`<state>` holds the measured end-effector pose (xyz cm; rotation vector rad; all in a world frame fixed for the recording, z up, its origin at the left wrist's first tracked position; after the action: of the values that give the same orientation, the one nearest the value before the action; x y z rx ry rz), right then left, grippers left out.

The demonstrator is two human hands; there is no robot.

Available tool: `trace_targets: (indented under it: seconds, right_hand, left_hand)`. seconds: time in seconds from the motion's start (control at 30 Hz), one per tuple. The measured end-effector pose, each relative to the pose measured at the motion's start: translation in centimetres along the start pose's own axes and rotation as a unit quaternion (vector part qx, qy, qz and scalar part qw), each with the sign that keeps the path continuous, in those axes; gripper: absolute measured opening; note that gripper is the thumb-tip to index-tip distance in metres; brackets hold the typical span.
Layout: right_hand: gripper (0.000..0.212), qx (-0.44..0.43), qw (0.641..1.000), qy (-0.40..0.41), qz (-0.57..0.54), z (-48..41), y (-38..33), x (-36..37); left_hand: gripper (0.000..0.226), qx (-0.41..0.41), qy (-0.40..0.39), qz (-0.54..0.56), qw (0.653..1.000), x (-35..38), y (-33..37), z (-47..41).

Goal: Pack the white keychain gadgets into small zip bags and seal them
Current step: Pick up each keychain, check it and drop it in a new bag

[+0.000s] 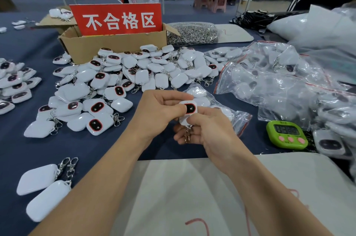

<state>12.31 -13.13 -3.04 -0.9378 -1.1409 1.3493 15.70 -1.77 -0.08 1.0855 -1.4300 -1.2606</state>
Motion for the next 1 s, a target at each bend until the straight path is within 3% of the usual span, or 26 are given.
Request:
trace_targets:
  seconds: [0.57, 0.77, 0.83, 1.0]
  right_hand:
    - [0.023, -0.016, 0.999, 0.012, 0.028, 0.3, -0.4, 0.3]
    - [0.015, -0.091, 0.986, 0.138, 0.023, 0.7, -1.8, -2.6]
    - [0.014, -0.110, 0.979, 0.172, -0.002, 1.0, -2.2, -3.5]
    - [0.023, -0.094, 0.978, 0.154, -0.109, 1.2, -2.3, -3.8]
  left_hand:
    - [0.017, 0.039, 0.019, 0.007, 0.999, -0.4, 0.9, 0.2]
    - [0.020, 0.084, 0.074, 0.048, 0.993, -1.8, 1.5, -0.1]
    - [0.024, 0.094, 0.070, 0.033, 0.993, -1.8, 1.5, -0.2]
    - [0.035, 0.126, 0.061, -0.066, 0.988, -1.3, 1.9, -0.2]
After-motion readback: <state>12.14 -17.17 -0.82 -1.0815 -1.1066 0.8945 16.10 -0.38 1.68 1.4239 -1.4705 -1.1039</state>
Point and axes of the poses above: each hand's wrist, its own z-axis away from the middle knuckle, its own x-axis out of the palm, y = z × x, the point moved 10 cm from there along -z, towards the middle knuckle, and after that the axes turned 6 degrees about z, right-handed, at the moved point
